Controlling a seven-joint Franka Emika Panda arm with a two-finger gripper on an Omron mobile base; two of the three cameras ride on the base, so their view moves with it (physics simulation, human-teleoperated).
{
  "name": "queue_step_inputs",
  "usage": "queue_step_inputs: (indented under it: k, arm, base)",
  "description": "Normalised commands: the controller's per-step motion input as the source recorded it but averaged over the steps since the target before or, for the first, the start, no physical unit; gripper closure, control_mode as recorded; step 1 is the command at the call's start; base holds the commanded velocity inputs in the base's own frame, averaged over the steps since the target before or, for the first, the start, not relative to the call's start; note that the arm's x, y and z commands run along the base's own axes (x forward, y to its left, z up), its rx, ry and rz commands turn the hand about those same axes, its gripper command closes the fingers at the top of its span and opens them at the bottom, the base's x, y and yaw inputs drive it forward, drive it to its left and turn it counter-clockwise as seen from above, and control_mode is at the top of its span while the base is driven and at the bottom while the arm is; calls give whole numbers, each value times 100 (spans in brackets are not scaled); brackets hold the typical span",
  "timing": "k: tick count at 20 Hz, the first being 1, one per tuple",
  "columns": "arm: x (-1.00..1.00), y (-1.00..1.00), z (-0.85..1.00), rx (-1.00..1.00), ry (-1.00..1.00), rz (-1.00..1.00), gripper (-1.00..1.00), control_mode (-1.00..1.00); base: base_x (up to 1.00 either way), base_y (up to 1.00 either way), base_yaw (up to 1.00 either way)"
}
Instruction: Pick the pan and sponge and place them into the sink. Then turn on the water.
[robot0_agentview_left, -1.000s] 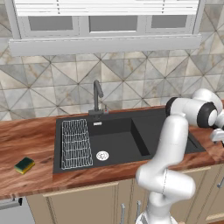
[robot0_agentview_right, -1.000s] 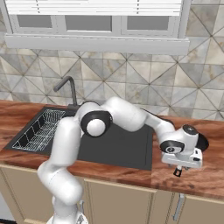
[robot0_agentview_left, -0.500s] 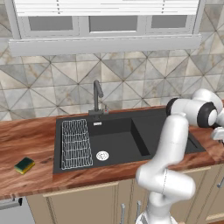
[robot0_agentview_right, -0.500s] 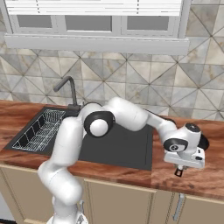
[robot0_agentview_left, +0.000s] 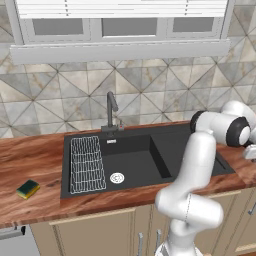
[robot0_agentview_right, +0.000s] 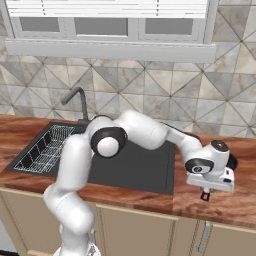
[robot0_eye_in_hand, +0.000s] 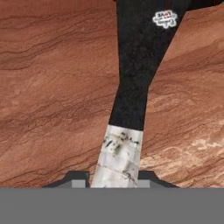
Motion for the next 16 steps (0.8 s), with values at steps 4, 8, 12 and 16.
queue_step_inputs:
  k: [4, 8, 12, 16]
  arm:
    - [-19, 14, 32, -8, -14, 6, 100, -100]
    - [-15, 23, 24, -3, -6, 12, 100, -100]
    - [-6, 22, 17, -1, -7, 14, 100, -100]
    - [-11, 15, 28, 0, -12, 11, 100, -100]
  base:
    - [0, 0, 0]
    - [0, 0, 0]
    - [0, 0, 0]
    - [0, 0, 0]
